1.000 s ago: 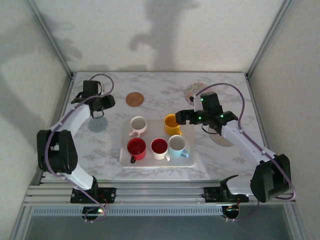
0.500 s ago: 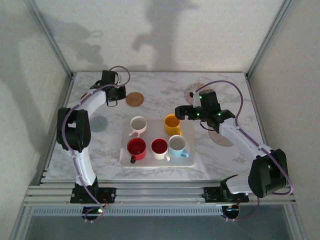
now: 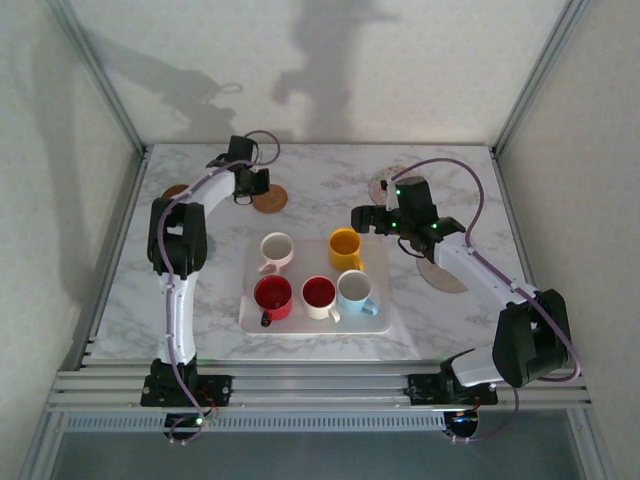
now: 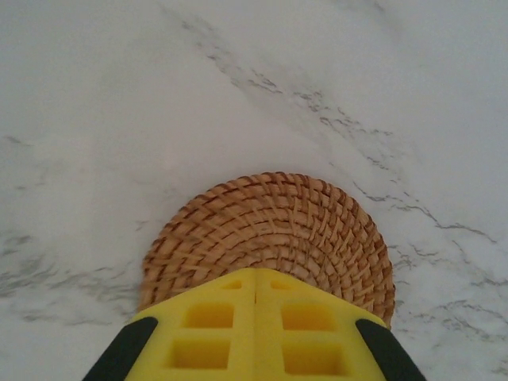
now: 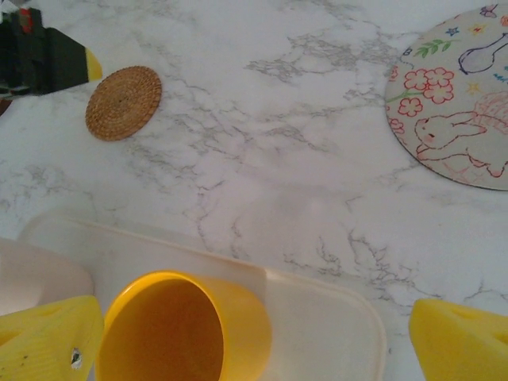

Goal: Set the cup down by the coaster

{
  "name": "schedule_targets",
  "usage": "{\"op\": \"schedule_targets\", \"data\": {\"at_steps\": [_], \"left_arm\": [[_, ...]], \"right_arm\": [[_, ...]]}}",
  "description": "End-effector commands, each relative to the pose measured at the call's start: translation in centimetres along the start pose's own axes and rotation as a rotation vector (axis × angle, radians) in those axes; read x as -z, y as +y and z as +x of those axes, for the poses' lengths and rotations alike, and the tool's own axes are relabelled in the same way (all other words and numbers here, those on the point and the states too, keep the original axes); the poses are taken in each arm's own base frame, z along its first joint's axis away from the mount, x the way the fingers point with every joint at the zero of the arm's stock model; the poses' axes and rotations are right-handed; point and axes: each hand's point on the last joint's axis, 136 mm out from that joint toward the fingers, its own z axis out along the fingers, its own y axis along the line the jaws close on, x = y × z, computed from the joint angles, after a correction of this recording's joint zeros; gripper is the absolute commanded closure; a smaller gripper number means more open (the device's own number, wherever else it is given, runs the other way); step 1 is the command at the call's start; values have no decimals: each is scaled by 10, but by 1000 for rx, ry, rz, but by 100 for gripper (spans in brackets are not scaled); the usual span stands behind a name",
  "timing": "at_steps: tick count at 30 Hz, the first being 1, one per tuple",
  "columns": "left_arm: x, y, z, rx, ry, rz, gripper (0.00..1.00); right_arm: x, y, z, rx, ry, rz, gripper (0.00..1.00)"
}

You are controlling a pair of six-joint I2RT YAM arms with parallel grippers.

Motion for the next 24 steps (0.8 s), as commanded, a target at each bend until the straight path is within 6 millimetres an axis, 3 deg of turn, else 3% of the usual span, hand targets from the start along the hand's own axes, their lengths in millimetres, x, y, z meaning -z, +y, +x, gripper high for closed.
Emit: {"op": "schedule_targets", "data": {"at_steps": [1, 16, 24], "left_arm": [[-9, -2, 2, -34, 24, -30, 100], [-44, -17, 39, -100, 135, -31, 100], [-42, -46, 51, -187, 173, 48, 100]], "right_arm": [[0, -1, -11, 5, -40, 26, 1], [-3, -5, -6, 9, -28, 43, 1], [-1, -4, -5, 12, -29, 34, 1]]}}
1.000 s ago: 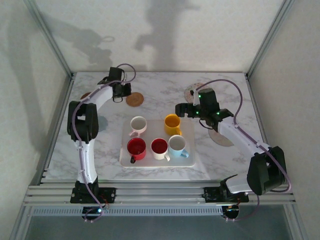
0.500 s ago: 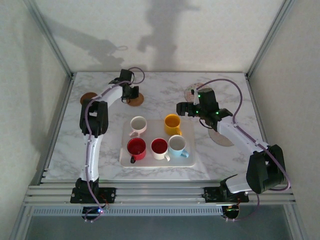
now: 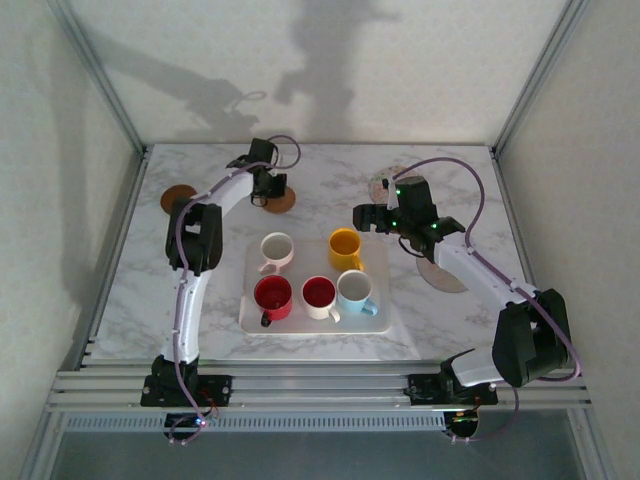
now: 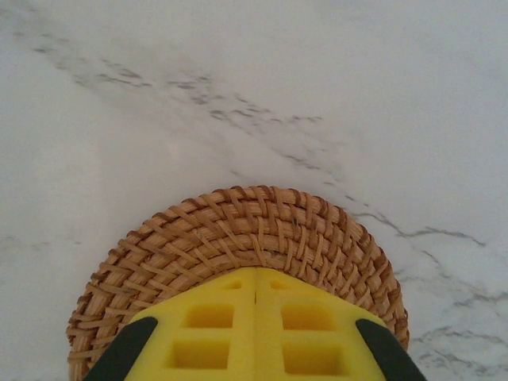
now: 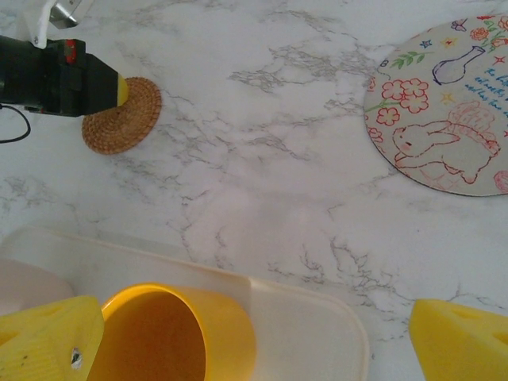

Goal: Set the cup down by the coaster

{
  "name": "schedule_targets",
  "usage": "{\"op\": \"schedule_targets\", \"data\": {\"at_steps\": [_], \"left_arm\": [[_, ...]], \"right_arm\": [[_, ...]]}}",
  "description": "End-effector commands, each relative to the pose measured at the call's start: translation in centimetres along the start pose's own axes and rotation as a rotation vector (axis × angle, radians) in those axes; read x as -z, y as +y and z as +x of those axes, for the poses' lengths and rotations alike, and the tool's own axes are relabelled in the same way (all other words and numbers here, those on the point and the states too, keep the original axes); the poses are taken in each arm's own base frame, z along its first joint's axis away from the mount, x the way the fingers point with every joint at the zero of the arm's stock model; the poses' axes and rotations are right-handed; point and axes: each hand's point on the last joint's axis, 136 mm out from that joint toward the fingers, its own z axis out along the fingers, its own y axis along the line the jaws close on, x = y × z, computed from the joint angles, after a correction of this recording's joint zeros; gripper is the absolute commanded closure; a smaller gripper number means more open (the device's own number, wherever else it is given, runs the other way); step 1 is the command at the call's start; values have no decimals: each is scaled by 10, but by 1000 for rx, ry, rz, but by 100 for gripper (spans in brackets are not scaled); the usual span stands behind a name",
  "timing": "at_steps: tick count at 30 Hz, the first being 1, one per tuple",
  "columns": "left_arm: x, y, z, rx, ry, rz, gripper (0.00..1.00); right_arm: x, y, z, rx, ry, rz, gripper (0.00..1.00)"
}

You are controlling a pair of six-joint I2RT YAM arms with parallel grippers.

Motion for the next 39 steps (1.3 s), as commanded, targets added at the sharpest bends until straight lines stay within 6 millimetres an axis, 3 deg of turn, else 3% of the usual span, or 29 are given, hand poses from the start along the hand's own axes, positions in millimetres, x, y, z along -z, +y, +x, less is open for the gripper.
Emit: {"op": "schedule_targets", "data": {"at_steps": [1, 18, 32, 39], "left_arm": [[-16, -17, 34, -59, 122, 43, 100], [-29, -64, 46, -193, 173, 141, 100], [-43, -71, 37, -211, 152, 147, 100], [-44, -74, 48, -202, 185, 168, 100]], "right_arm": [[-1, 1, -1, 13, -11, 7, 1], [1, -5, 15, -21, 3, 21, 1], [0, -3, 17, -46, 0, 6, 1], [-2, -3, 17, -55, 2, 3, 1]]}}
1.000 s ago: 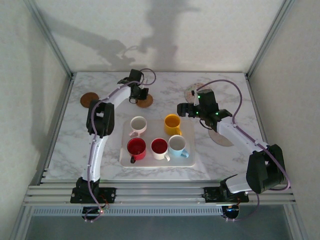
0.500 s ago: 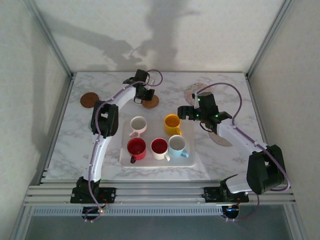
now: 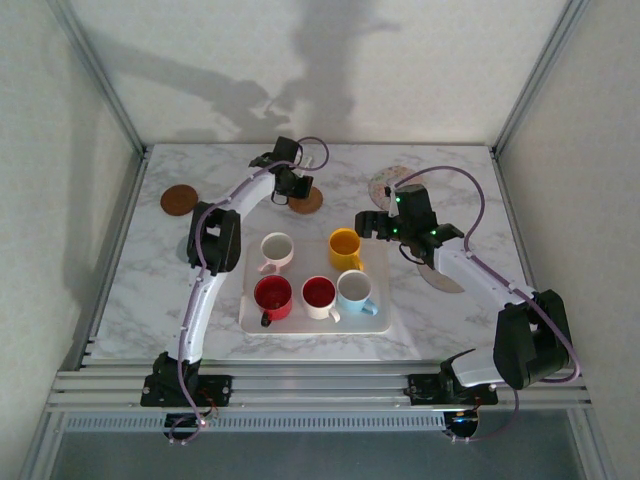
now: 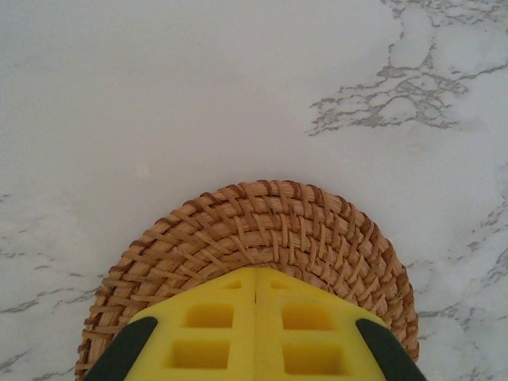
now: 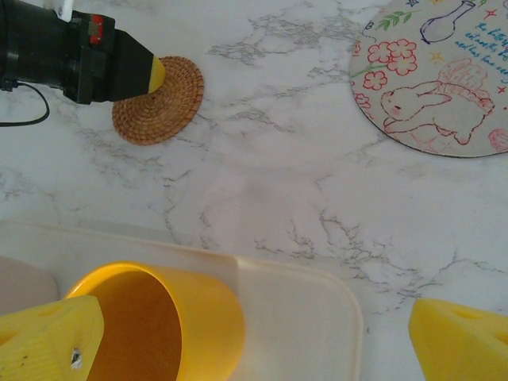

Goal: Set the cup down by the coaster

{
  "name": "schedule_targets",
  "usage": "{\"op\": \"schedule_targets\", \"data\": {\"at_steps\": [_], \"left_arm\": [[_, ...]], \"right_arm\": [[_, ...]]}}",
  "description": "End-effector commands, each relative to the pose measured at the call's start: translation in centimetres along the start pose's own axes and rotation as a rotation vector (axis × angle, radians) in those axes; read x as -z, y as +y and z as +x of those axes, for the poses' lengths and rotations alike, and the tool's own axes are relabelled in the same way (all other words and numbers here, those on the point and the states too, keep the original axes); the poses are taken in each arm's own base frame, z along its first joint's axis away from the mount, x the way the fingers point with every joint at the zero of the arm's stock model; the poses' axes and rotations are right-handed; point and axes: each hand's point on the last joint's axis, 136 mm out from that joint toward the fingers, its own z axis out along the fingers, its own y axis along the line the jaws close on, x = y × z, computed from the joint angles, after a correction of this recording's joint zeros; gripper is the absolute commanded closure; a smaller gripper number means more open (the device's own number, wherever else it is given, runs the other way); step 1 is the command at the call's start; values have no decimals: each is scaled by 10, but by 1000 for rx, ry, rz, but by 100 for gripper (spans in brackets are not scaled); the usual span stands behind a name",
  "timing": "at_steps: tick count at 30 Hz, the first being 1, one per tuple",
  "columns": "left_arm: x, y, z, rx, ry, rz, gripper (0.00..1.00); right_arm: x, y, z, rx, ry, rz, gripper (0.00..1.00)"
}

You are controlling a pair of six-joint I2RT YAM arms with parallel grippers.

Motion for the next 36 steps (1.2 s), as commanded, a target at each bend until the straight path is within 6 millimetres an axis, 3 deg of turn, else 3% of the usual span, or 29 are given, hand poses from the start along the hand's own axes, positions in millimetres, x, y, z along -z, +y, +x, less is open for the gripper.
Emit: {"op": "schedule_targets", "data": {"at_steps": [1, 7, 16, 18, 21, 28, 31, 36], "left_arm": [[-25, -4, 49, 13, 156, 22, 100], [-21, -2, 52, 8, 159, 2, 100], [-11, -2, 32, 8, 107, -18, 91], [-8, -3, 26, 17, 89, -24, 78], [0, -5, 11, 45, 45, -23, 74], [38, -19, -35, 73, -83, 11, 58], [62, -25, -56, 81, -146, 11, 45], [105, -32, -80, 110, -224, -2, 37]], "right_arm": [[2, 7, -3, -8, -24, -25, 1], [-1, 9, -3, -9, -20, -38, 1], [0, 10, -5, -8, -24, -42, 1], [1, 10, -5, -5, -24, -42, 1], [2, 10, -7, -3, -24, -36, 1], [6, 13, -12, 12, -24, -42, 1], [9, 15, -14, 20, -28, -53, 1], [14, 19, -12, 59, -1, -69, 1]]}}
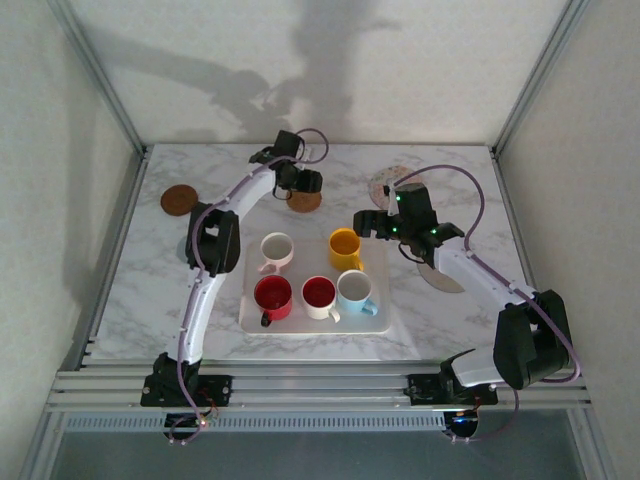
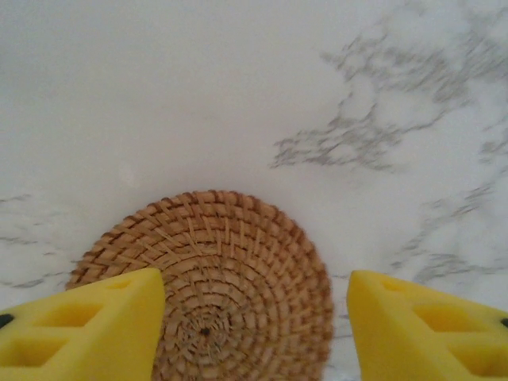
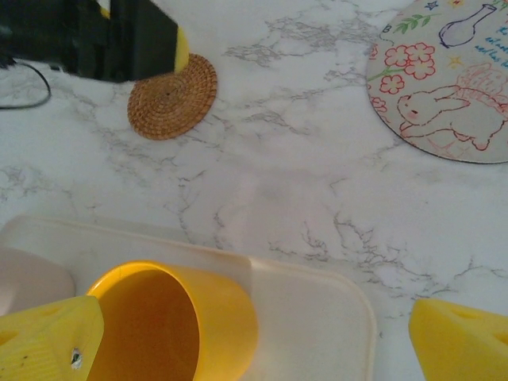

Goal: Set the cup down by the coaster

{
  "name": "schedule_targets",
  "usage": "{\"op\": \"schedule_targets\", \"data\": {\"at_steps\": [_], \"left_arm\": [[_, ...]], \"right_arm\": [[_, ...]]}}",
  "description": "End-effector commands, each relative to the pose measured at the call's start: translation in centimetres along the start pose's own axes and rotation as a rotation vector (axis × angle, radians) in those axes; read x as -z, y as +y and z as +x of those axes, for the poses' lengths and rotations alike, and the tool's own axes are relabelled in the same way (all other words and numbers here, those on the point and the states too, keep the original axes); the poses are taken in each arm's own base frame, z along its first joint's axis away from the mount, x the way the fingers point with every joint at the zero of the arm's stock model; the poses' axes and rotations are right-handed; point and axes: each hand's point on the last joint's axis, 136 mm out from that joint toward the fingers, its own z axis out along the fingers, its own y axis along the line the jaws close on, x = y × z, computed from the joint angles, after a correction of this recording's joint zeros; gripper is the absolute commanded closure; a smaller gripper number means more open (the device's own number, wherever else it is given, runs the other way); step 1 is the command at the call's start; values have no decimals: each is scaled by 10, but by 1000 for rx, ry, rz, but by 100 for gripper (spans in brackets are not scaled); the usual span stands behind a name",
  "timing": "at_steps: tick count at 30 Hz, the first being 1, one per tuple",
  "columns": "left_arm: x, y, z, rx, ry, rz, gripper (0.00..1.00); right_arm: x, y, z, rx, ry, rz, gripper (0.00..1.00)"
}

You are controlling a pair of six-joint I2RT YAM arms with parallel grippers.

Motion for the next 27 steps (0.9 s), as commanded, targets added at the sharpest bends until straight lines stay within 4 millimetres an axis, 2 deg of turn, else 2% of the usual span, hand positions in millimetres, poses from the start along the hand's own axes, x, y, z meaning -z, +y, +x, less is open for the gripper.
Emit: {"op": "schedule_targets", "data": {"at_steps": [1, 6, 13, 16, 21, 27], "left_arm": [[79, -24, -59, 12, -165, 0, 35], [127, -29, -67, 31, -223, -29, 28], [187, -23, -44, 97, -287, -93, 17], [213, -13, -27, 120, -313, -152, 8], [244, 17, 16, 215, -316, -268, 8], [274, 45, 65, 320, -347, -309, 8]], "right_arm": [[14, 12, -11, 50, -6, -31, 1], [32, 22, -16, 94, -20, -57, 1], [57, 41, -9, 156, -11, -106, 1], [66, 47, -1, 181, 6, -117, 1], [77, 58, 12, 196, 22, -143, 1], [84, 71, 23, 167, 10, -186, 1]]}}
